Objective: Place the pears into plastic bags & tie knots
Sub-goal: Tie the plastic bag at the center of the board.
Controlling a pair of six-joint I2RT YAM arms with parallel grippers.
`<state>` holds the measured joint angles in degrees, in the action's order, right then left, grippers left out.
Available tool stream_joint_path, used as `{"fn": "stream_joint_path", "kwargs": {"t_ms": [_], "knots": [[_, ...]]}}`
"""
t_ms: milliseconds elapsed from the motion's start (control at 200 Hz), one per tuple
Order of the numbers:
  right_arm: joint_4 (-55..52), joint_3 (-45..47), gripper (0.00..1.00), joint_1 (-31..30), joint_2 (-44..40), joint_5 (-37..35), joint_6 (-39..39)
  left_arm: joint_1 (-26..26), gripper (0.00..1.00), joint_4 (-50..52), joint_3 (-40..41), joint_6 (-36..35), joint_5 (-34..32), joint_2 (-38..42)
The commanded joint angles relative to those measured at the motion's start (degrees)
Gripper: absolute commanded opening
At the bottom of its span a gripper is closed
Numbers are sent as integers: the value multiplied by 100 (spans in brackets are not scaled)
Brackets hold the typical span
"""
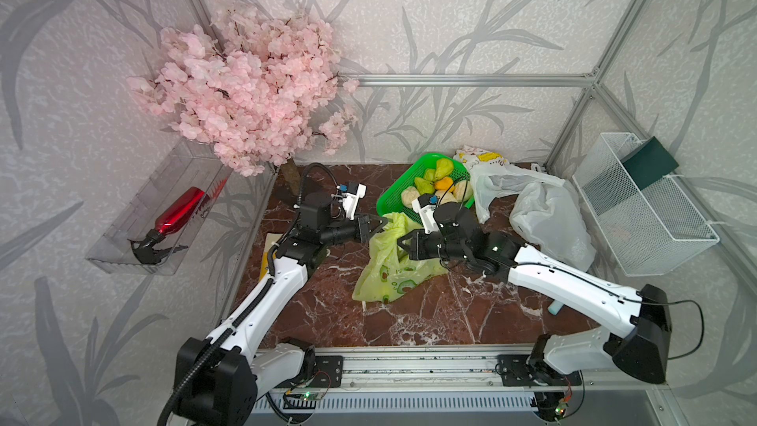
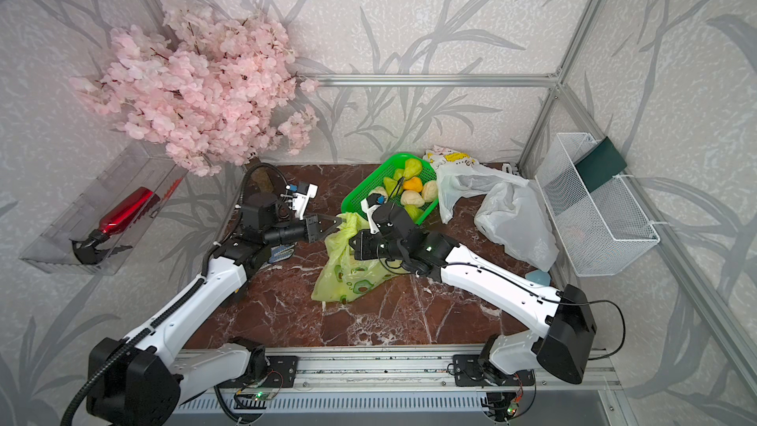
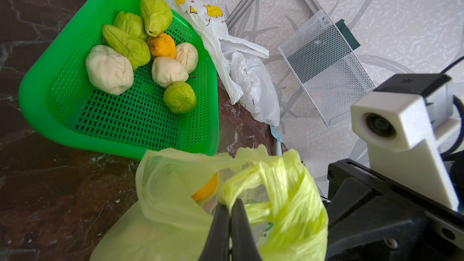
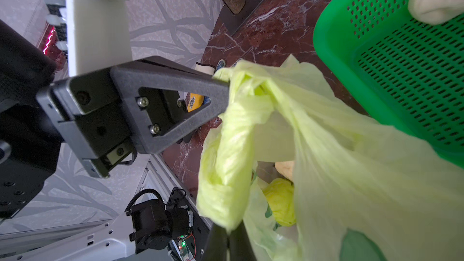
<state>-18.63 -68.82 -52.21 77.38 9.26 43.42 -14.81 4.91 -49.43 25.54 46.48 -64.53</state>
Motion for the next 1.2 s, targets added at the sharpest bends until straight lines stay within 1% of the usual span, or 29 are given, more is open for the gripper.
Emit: {"fn": "stream_joint_path", "kwargs": {"t_ms": [0, 125, 295, 385, 490, 555, 610, 745, 770, 815, 905, 930, 960, 980, 1030, 1050, 1080, 1135, 1195], "knots": [[-1006, -112, 0, 206, -697, 107, -43, 177, 0, 780, -359, -487, -410, 314], [-1706, 372, 0, 623, -1291, 86, 24, 550, 0, 1285, -282, -730, -684, 403], [-2143, 1291, 0, 1446, -1817, 83, -40, 992, 0, 1764, 80, -925, -1318, 449], [-2295, 1689, 0, 1788, -1863, -81, -228, 1197, 0, 2011, 278, -1021, -1953, 446], [-2441, 2106, 0, 2176, -1849, -400, -407, 1405, 0, 2451, 372, -1276, -2964, 367], [-2394, 2398, 0, 2568, -1891, -356, -472, 1472, 0, 2611, 376, -1377, -3519, 362], [-2363, 2532, 0, 2808, -1921, -328, -548, 1483, 0, 2728, 320, -1439, -3754, 367], [-2500, 2563, 0, 2960, -1859, -528, -651, 1501, 0, 2778, 211, -1462, -3931, 371], [-2504, 2581, 0, 2977, -1850, -526, -797, 1504, 0, 2772, 194, -1471, -3932, 368], [-2476, 2603, 0, 2979, -1841, -502, -839, 1499, 0, 2773, 160, -1471, -3887, 345], [-2408, 2605, 0, 2979, -1823, -302, -875, 1499, 0, 2813, 51, -1465, -3606, 361], [-2374, 2563, 0, 2971, -1823, -114, -931, 1501, 0, 2810, -3, -1483, -3396, 404], [-2267, 2522, 0, 2909, -1849, 90, -973, 1501, 0, 2746, -50, -1537, -2975, 484], [-2182, 2507, 7, 2845, -1885, 211, -975, 1495, 0, 2731, -97, -1573, -2685, 544], [-1907, 2483, 31, 2675, -1991, 540, -952, 1471, 14, 2790, -275, -1599, -2077, 644], [-1840, 2471, 39, 2622, -2022, 668, -920, 1444, 18, 2858, -381, -1596, -1976, 676], [-1782, 2454, 48, 2574, -2042, 835, -877, 1373, 24, 3015, -554, -1601, -1938, 708], [-1788, 2465, 59, 2519, -2020, 1032, -816, 1152, 32, 3270, -851, -1693, -2072, 765], [-1654, 2671, 61, 2497, -1968, 1143, -724, 623, 37, 3427, -1064, -1826, -2383, 776]]}}
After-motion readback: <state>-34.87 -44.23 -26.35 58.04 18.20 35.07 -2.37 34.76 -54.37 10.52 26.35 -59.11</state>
